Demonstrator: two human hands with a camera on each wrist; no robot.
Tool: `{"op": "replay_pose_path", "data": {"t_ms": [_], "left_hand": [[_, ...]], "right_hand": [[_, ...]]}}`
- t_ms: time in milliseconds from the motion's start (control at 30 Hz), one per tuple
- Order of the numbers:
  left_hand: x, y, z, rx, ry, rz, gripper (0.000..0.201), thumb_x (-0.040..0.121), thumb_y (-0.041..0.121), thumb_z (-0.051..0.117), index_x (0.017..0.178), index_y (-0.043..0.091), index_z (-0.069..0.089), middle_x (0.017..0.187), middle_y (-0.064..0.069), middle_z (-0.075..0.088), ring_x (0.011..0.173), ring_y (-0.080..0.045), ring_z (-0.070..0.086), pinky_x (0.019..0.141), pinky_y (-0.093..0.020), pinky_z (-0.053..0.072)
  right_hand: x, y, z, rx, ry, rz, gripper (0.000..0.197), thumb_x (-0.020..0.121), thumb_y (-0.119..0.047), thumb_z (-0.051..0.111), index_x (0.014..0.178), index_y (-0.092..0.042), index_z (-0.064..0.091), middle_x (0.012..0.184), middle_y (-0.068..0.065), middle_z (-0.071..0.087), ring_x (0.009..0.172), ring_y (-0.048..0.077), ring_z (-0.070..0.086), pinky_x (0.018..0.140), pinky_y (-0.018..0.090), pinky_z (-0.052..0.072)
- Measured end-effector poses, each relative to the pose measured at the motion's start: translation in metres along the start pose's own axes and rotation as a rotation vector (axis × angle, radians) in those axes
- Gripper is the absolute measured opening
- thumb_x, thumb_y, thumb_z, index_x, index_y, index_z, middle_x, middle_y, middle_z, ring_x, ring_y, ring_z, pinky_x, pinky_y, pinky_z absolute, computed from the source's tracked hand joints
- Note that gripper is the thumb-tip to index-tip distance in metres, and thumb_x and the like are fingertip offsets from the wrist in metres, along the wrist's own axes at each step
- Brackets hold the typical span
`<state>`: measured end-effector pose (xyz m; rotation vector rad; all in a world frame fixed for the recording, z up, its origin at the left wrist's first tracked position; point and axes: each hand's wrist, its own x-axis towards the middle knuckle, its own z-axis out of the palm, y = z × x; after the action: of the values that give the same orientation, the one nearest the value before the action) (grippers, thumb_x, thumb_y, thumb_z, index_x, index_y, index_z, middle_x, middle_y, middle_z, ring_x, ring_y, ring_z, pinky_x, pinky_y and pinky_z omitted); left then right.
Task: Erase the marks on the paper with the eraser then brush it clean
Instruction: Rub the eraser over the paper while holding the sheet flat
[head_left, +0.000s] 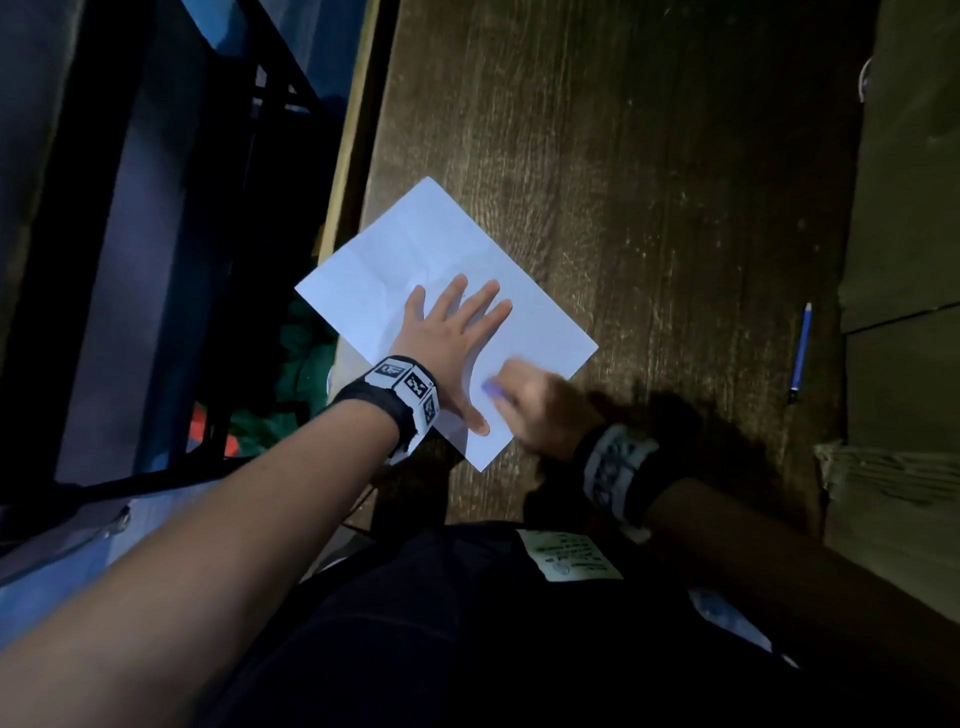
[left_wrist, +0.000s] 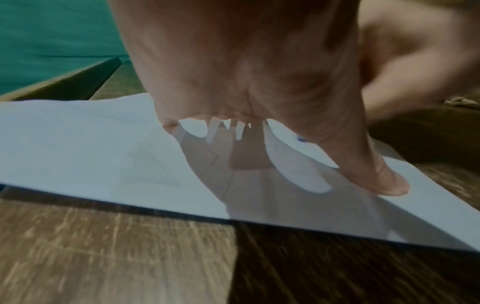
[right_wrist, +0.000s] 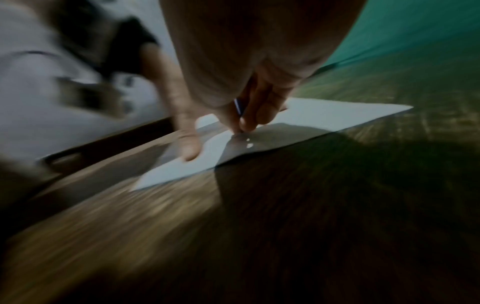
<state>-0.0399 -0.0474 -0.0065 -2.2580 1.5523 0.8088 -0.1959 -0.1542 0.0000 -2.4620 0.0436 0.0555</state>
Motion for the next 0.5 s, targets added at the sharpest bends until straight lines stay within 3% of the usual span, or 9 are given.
{"op": "replay_pose_path", "data": {"t_ms": [67,100,233,300,433,500], "left_hand": [[0.0,0.0,-0.002,0.013,-0.005,0.0,0.161,0.041,0.1,0.063,0.157,0.029,-0.025,0.166,0.004,-0.027,0.153,-0.034,-0.019,0.118,-0.068,0.004],[0.001,0.0,-0.002,0.012,-0.01,0.0,0.162,0.041,0.099,0.063,0.156,0.029,-0.025,0.166,0.004,-0.028,0.153,-0.033,-0.02,0.118,-0.068,0.004],[-0.001,0.003,-0.003,0.02,-0.01,-0.007,0.162,0.041,0.099,0.064,0.156,0.029,-0.026,0.166,0.004,-0.027,0.153,-0.033,-0.018,0.118,-0.067,0.006],[-0.001,0.003,-0.004,0.017,-0.018,-0.006,0.161,0.042,0.098,0.065,0.156,0.029,-0.025,0.166,0.004,-0.027,0.153,-0.034,-0.018,0.118,-0.067,0.006],[-0.001,0.002,-0.005,0.018,-0.019,-0.014,0.163,0.04,0.098,0.065,0.156,0.029,-0.026,0.165,0.004,-0.028,0.153,-0.034,-0.019,0.118,-0.068,0.005],[0.0,0.003,-0.005,0.017,-0.023,-0.016,0.163,0.04,0.098,0.066,0.156,0.03,-0.026,0.166,0.005,-0.028,0.153,-0.034,-0.018,0.119,-0.067,0.005]], "right_hand": [[-0.011,-0.003,-0.006,0.012,-0.173,-0.091,0.009,0.09,-0.005,0.06,0.088,-0.002,0.068,0.083,0.011,0.058,0.072,0.03,0.058,0.067,0.041,0.049],[-0.002,0.004,-0.012,-0.008,-0.172,-0.066,0.013,0.091,-0.01,0.058,0.089,-0.003,0.068,0.085,0.012,0.06,0.074,0.031,0.06,0.067,0.04,0.051],[0.043,0.04,-0.029,-0.085,0.141,0.248,0.016,0.093,-0.017,0.057,0.096,-0.007,0.069,0.092,0.009,0.063,0.081,0.028,0.062,0.074,0.039,0.053],[0.032,0.03,-0.016,-0.055,0.17,0.183,0.01,0.091,-0.01,0.061,0.093,-0.003,0.069,0.088,0.012,0.063,0.078,0.03,0.061,0.071,0.041,0.053],[-0.007,0.004,-0.01,0.002,-0.189,-0.129,0.006,0.089,-0.003,0.062,0.085,-0.003,0.067,0.081,0.011,0.058,0.072,0.028,0.057,0.067,0.039,0.049],[0.017,0.02,-0.021,-0.054,-0.1,-0.016,0.013,0.091,-0.012,0.058,0.091,-0.005,0.069,0.086,0.011,0.061,0.076,0.03,0.06,0.07,0.039,0.05]]}}
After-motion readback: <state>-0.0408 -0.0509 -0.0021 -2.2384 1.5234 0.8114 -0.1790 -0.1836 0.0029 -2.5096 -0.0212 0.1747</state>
